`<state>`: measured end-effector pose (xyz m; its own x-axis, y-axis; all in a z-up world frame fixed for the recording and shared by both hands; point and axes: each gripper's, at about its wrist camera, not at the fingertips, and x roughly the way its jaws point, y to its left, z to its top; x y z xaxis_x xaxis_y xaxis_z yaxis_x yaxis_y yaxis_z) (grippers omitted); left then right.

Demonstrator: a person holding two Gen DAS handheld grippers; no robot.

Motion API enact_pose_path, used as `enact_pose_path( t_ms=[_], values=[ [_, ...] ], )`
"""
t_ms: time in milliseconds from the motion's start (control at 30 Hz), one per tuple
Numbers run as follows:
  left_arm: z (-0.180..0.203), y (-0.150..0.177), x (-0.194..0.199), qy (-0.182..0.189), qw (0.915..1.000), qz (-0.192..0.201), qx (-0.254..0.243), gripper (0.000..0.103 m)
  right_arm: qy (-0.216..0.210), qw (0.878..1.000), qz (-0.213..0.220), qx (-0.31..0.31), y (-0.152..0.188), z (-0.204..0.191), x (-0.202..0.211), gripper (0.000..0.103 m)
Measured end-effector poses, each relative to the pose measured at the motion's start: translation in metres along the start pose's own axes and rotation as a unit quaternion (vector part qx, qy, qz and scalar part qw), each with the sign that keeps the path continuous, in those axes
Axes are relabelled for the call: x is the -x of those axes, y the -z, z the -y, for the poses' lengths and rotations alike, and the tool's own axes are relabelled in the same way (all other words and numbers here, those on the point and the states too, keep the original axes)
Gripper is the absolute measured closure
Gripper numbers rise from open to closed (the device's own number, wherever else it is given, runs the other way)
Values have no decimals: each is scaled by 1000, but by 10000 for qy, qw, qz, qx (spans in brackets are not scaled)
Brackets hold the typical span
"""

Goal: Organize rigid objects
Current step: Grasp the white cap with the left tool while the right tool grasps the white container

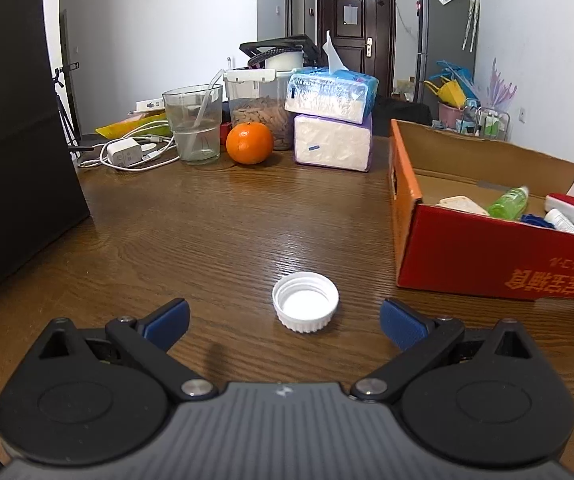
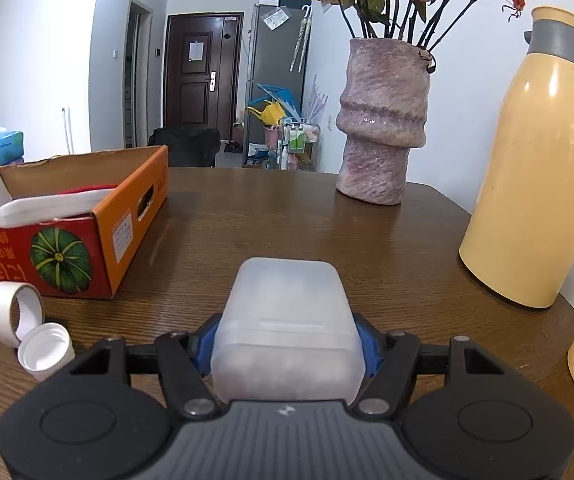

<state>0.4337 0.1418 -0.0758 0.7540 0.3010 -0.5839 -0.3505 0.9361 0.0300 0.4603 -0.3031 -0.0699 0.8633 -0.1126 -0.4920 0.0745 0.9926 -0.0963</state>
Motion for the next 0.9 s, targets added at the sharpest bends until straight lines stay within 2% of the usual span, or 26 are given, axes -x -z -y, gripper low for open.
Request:
enact_pose_path(
  t_ms=[333, 467, 600, 833, 900],
  values=[
    [-3, -7, -23, -13, 9999, -139, 3, 1, 31, 9999, 115, -54, 3, -8, 10, 38],
    [-1, -8, -28, 30, 9998, -184, -59, 15, 52, 9999, 146, -68, 3, -10, 13, 38],
    [1, -8, -31, 0, 9997, -222, -94, 22, 53, 9998, 164, -64, 4, -14, 15, 38],
    [4, -8, -30, 285, 9992, -217, -199, 58, 46, 9998, 178, -46, 6, -23, 20, 38],
    [4, -8, -30, 314, 9991, -209, -203, 62, 22, 9998, 187, -33, 6, -26, 21, 38]
  ],
)
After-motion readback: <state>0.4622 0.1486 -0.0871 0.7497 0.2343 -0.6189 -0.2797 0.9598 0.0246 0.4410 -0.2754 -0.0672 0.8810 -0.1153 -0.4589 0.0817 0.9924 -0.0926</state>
